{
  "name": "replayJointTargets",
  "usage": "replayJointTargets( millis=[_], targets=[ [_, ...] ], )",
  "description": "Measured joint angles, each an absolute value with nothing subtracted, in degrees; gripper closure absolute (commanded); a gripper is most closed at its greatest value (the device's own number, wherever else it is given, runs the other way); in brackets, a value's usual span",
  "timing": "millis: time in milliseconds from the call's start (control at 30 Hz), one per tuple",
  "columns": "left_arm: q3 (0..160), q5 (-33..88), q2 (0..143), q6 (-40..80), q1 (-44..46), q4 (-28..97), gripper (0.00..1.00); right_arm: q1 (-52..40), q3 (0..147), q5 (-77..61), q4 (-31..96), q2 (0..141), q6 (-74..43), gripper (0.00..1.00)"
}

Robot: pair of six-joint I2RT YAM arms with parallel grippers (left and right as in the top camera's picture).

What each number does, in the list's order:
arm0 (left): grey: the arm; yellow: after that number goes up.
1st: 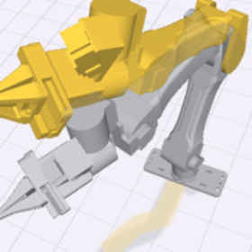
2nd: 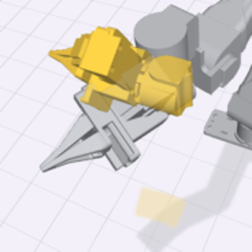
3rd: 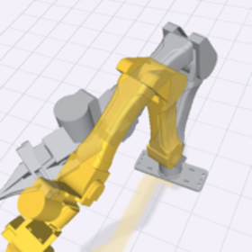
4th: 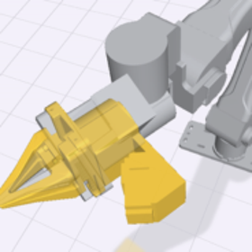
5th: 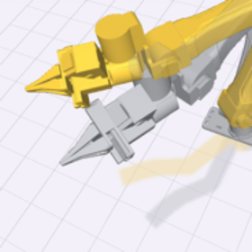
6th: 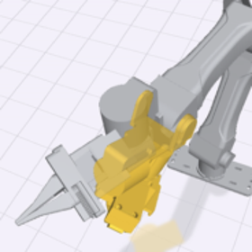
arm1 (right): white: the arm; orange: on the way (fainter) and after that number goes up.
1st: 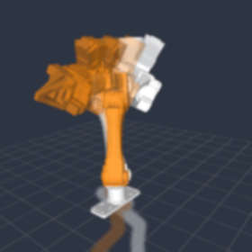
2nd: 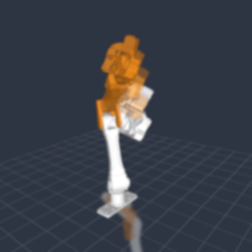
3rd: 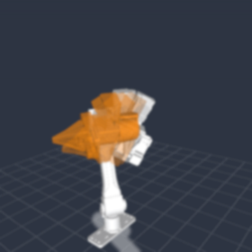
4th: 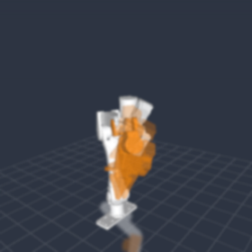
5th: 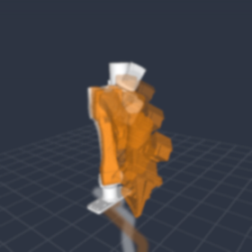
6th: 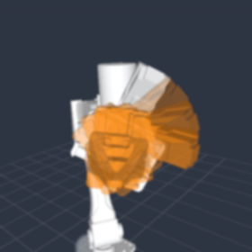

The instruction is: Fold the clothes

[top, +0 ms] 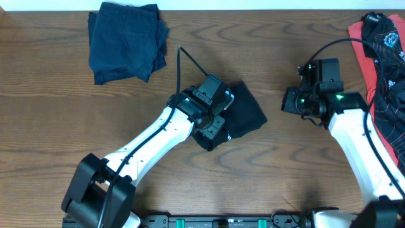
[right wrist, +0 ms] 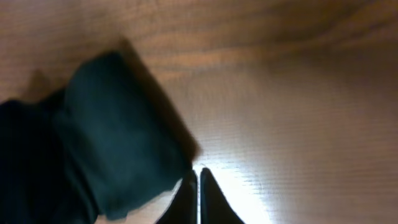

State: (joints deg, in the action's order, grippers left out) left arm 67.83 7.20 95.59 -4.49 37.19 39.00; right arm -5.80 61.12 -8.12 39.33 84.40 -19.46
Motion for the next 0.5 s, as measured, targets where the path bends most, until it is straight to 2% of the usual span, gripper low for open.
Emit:
replayJointTargets(
  millis=[500],
  targets=[
    [67.81,8.10,88.68,-2.72,37.19,42.52,0.94,-6.92,61.10,-12.69,15.92,104.86,-21.34,0.99]
  ],
)
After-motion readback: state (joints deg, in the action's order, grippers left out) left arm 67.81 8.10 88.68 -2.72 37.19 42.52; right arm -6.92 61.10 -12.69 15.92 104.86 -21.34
